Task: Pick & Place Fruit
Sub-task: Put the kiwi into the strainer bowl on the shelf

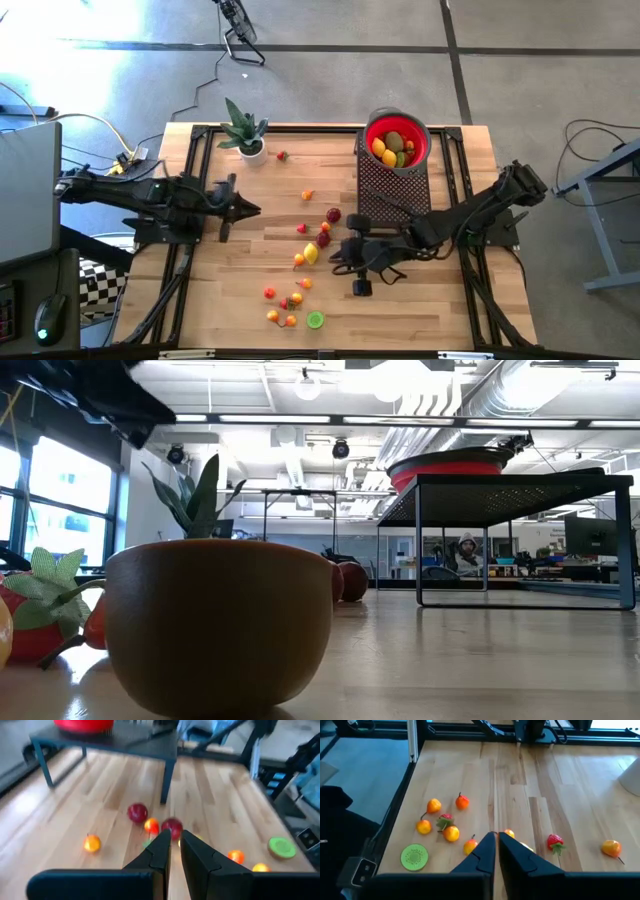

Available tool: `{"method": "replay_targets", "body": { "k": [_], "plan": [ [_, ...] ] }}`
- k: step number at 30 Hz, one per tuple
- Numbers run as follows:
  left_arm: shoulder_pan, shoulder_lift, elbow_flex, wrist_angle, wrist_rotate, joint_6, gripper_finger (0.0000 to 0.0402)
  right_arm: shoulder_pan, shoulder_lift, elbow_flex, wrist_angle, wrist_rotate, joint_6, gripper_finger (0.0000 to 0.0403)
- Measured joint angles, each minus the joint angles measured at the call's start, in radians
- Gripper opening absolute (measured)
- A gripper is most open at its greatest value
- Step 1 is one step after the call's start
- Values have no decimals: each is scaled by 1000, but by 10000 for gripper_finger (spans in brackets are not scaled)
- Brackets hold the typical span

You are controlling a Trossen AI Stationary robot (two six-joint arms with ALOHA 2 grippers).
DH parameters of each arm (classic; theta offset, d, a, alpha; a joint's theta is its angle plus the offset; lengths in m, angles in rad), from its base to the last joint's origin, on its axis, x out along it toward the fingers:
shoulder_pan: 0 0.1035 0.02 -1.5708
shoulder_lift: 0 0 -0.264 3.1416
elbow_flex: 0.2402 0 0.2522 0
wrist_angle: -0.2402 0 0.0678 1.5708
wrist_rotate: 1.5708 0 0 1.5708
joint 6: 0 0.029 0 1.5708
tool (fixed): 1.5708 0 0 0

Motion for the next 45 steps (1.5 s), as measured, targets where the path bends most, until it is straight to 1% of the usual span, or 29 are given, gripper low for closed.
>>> {"method": "replay_targets", "body": {
  "k": [1,4,8,13,16,18,23,27,31,33,36,38,40,45],
  "plan": [
    [0,26,0,9,-7,0,37,1,0,0,-5,2,0,9],
    [-8,101,0,72,-27,1,37,4,0,-6,-12,1,0,5],
    [-59,181,0,175,-33,61,37,4,-2,-99,69,1,9,3],
    [-142,218,0,245,-31,114,37,4,-5,-236,234,-3,44,2],
    [-183,227,0,266,-40,77,37,4,-26,-296,292,5,36,2],
    [-213,232,0,273,-72,36,37,0,-53,-326,319,7,21,2],
    [-285,272,0,286,-194,-32,37,-8,-136,-405,339,-6,15,2],
    [-325,326,0,299,-281,-92,37,-8,-241,-472,347,-18,0,2],
    [-349,404,1,391,-358,-141,37,-8,-354,-536,342,-23,-3,2],
    [-355,455,8,454,-372,-140,37,-6,-412,-571,340,-22,-2,2],
    [-354,542,75,457,-381,-140,37,6,-479,-624,343,-18,12,2],
    [-354,604,135,431,-380,-139,37,13,-508,-662,371,-12,21,2],
    [-354,670,213,378,-373,-140,37,22,-530,-704,436,-8,17,2],
    [-357,812,400,184,-348,-114,37,47,-557,-797,649,-15,-49,2]
  ]
}}
